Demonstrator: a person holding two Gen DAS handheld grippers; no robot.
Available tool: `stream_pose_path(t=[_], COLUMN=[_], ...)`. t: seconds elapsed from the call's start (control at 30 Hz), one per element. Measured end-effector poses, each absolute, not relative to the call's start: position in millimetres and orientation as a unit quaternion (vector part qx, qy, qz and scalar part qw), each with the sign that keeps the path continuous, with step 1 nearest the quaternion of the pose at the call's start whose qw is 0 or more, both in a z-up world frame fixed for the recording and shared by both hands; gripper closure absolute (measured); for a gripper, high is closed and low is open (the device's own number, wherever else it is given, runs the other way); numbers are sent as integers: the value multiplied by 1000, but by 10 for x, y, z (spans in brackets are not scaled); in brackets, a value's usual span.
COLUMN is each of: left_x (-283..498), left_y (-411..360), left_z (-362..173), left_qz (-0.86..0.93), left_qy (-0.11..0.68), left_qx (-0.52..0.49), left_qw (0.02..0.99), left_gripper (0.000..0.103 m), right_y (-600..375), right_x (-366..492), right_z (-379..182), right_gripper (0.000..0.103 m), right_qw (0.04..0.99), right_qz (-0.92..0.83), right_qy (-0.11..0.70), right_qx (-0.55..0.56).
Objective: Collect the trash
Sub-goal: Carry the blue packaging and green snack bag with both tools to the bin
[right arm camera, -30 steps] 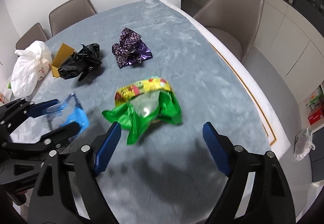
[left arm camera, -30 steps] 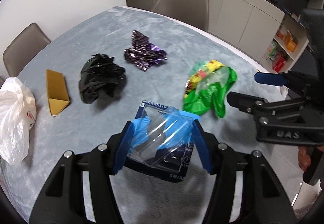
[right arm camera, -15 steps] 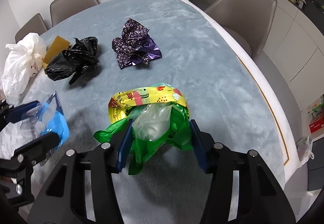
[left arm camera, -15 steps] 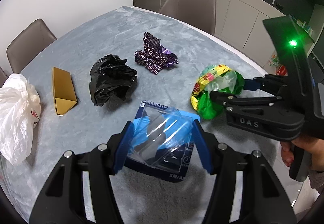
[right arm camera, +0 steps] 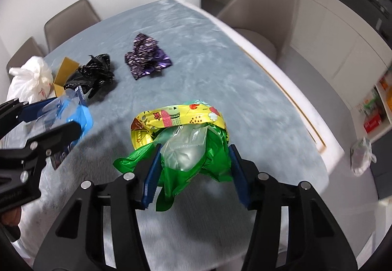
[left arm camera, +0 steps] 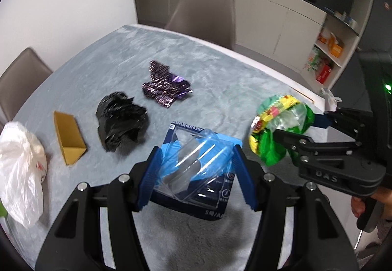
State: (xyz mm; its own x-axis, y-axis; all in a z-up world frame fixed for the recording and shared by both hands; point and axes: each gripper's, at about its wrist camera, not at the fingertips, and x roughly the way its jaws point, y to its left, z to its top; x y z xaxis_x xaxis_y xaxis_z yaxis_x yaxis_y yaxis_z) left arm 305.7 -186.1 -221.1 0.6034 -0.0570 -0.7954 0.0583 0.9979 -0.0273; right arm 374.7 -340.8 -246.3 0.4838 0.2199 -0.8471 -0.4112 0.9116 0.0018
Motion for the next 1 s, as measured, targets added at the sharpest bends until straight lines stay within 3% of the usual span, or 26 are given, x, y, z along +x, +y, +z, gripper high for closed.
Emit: stream_pose_path(t=[0.4, 0.77, 1.0], left_x=[3127, 3032, 2766], left_y=[-2787, -4746, -6085], left_z=[-2147, -2273, -2846], left_qz=[-173, -327, -415], left_qy=[437, 425, 440], left_qx=[69, 141, 183], left_qw=[880, 832, 775], left_gripper=[44, 44, 44], right_y=[-4703, -6465, -7388], right_x=[2972, 1793, 1131], right_z=[-2346, -2548, -3083], right_gripper=[52, 52, 52], right_qw=[878, 855, 816], right_qz=[7, -180, -273], right_qy=[478, 472, 474], right_qx=[7, 120, 188])
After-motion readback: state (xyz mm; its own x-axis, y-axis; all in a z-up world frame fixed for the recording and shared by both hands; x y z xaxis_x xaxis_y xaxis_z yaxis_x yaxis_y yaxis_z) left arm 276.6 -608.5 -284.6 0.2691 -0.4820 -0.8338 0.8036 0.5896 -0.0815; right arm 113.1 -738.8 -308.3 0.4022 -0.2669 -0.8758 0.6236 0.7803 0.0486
